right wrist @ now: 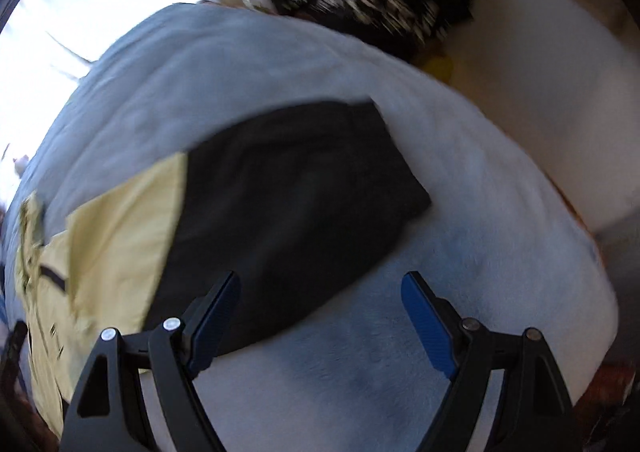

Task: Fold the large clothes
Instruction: 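Reach the right tool to the black sleeve cuff and close on it, then swing the held sleeve across the jacket chest with the right tool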

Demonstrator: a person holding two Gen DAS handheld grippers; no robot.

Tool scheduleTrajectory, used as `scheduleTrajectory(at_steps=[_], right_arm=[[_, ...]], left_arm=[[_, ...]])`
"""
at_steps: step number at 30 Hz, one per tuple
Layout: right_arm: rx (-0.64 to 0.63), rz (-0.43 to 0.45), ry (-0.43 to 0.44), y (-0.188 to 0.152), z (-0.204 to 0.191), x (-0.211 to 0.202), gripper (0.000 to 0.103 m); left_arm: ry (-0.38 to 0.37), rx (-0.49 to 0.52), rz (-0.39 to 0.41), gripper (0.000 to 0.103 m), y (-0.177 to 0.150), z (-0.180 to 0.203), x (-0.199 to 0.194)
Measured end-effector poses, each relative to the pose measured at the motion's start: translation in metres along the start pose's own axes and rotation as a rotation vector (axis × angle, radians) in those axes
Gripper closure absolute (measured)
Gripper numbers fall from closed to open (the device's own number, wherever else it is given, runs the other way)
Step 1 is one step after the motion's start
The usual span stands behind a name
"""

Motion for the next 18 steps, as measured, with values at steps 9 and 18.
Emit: scheduleTrajectory(at_steps=[9,18], right_arm=[[0.06,0.045,-0.035,0.012,-0.001,0.039,0.092],[-0.381,0.388,0.229,-0.025,-0.174,-0.088,0.098]], left_arm=[[-0.013,0.015,-0.024,0.024,-0.022,-0.008,0.013],[0.03,-0.14,-0.047,0.043,-0.035,-0.134,-0.02]])
Point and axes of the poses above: each gripper's, at about its wrist camera, not at the fingertips, and x roughly the way its jaws point, z to its right, y to its top, the point moved 3 cm from there along x, roughly the way its jaws point, and after that the axes turned 6 degrees about y, right-handed, at the moved point
